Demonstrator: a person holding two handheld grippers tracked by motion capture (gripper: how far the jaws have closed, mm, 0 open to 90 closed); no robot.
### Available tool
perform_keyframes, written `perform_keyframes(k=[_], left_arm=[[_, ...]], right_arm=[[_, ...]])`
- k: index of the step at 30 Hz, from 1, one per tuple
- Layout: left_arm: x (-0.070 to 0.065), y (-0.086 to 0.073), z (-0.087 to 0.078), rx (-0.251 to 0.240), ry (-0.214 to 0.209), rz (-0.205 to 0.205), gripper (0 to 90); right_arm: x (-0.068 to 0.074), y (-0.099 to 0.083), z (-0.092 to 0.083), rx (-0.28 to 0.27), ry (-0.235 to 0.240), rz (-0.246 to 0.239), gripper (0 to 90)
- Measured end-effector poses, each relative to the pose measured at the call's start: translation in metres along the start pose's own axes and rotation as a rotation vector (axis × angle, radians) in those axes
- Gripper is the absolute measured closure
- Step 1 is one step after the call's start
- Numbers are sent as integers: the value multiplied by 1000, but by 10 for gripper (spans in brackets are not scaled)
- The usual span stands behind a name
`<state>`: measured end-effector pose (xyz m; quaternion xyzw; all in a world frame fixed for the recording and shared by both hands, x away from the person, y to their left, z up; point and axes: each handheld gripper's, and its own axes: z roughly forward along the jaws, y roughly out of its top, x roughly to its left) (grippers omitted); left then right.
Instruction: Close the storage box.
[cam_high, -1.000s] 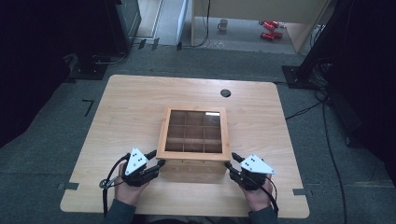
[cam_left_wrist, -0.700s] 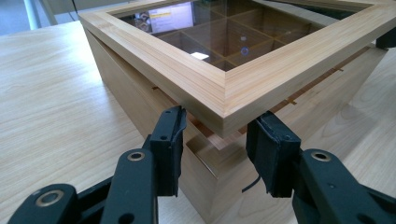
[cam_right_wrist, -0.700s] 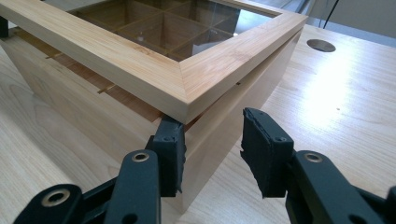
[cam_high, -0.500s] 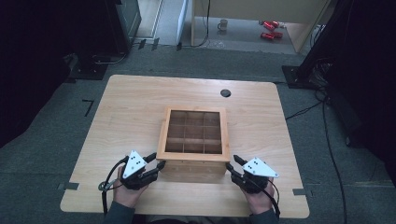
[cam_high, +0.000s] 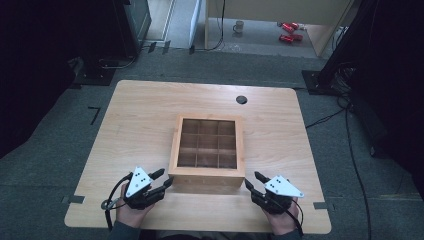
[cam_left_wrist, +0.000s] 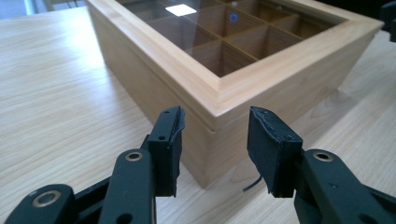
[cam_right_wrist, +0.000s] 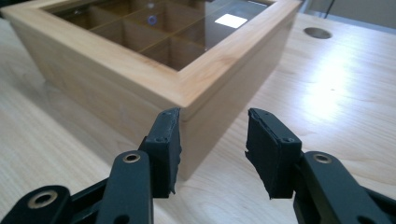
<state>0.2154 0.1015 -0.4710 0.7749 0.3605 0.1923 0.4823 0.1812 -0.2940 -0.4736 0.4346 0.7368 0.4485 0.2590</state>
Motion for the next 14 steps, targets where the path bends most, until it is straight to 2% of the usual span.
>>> perform_keyframes(k=[3,7,14], left_arm=[[3,0,-2,-4,13,-4,553],[7,1,-5,-13,24,-6,549],[21,1,-10,-25,66,-30,540]], right_arm=[[-8,-1,-3,-9,-19,22,537],[-12,-1,-4,-10,-30,28,529],[-28,0,-4,-6,-74,50,497]])
